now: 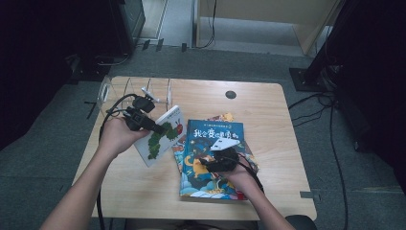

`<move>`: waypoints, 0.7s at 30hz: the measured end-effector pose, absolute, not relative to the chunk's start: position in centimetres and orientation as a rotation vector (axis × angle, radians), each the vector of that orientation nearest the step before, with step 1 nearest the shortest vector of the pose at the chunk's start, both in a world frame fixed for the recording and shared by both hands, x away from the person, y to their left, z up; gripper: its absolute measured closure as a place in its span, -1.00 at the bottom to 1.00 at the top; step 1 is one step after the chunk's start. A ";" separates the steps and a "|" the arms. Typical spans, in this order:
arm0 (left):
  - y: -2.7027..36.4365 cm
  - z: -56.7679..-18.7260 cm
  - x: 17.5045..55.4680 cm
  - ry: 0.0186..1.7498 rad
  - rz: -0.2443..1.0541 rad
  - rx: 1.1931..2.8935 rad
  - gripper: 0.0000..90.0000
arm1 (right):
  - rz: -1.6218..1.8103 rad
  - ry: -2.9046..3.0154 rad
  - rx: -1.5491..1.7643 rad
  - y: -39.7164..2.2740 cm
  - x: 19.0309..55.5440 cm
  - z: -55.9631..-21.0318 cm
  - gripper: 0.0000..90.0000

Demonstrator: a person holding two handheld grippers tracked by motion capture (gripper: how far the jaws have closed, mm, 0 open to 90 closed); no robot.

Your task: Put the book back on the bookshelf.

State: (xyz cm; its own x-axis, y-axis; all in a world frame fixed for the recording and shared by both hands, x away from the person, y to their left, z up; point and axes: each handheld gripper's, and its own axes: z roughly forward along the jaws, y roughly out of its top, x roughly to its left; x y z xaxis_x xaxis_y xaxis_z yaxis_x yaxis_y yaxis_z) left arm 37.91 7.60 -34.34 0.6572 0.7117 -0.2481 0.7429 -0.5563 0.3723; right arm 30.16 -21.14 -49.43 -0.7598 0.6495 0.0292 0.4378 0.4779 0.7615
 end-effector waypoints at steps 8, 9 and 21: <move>9.1 -33.7 37.7 1.170 -0.065 2.418 0.72 | 1.155 2.466 0.929 -21.1 30.2 -49.4 -0.23; 9.4 -33.6 37.7 1.181 -0.057 2.414 0.72 | 1.154 2.466 0.929 -21.1 30.2 -49.4 -0.23; 11.8 -32.8 38.1 1.258 -0.009 2.395 0.72 | 1.156 2.464 0.929 -21.1 30.2 -49.4 -0.23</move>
State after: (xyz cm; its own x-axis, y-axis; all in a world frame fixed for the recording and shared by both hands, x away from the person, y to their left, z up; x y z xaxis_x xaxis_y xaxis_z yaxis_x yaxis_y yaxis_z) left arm 38.09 11.85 -32.82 0.5879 0.7833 -0.2022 0.7860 -0.4941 0.3714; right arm 30.17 -21.12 -49.44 -0.7598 0.6495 0.0302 0.4384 0.4775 0.7614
